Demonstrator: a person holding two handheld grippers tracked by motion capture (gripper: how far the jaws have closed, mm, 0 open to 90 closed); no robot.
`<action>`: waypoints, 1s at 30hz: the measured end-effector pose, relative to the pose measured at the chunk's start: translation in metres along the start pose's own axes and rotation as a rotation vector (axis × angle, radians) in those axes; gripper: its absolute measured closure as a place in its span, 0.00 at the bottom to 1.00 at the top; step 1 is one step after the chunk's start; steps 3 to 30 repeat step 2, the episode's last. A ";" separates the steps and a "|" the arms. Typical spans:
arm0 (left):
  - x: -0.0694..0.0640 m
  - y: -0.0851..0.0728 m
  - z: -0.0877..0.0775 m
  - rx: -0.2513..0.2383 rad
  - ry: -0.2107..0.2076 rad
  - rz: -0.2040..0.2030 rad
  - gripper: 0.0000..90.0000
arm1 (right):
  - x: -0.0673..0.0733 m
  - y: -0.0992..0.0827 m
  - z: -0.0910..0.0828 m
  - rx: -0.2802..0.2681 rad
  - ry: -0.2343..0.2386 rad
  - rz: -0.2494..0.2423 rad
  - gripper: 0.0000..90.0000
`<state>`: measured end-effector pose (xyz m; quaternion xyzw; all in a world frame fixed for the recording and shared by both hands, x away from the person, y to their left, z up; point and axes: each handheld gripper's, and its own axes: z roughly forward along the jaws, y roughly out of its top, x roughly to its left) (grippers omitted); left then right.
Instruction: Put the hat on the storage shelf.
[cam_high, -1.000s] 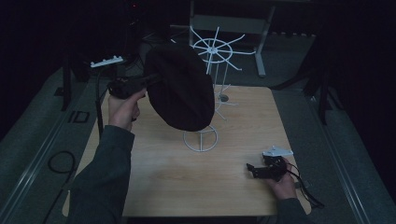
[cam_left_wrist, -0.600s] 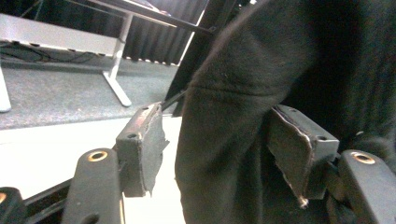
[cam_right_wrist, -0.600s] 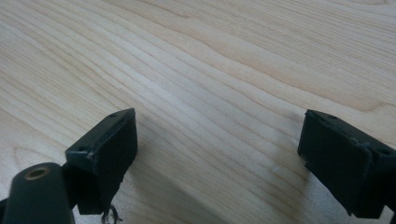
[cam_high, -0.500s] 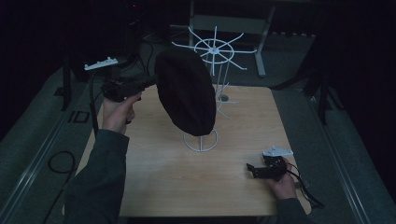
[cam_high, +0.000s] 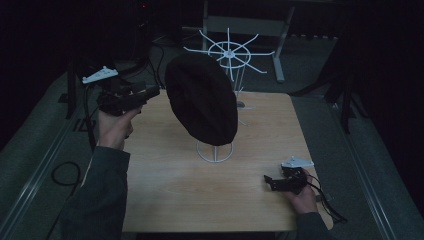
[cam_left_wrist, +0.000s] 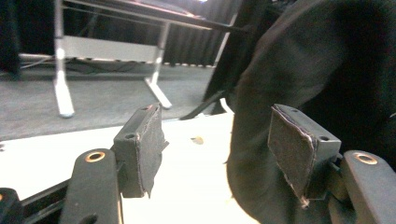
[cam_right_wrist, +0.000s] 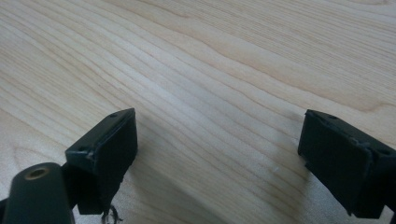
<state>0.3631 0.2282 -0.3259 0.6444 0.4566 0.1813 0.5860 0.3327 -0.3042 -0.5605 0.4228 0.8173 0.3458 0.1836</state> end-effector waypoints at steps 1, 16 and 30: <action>0.002 -0.002 -0.001 0.006 0.011 -0.004 0.41 | 0.000 0.000 0.000 0.000 0.000 0.000 0.13; 0.003 -0.003 -0.002 0.010 0.024 -0.006 0.42 | 0.000 0.000 0.000 0.000 0.000 0.000 0.13; 0.003 -0.003 -0.002 0.010 0.024 -0.006 0.42 | 0.000 0.000 0.000 0.000 0.000 0.000 0.13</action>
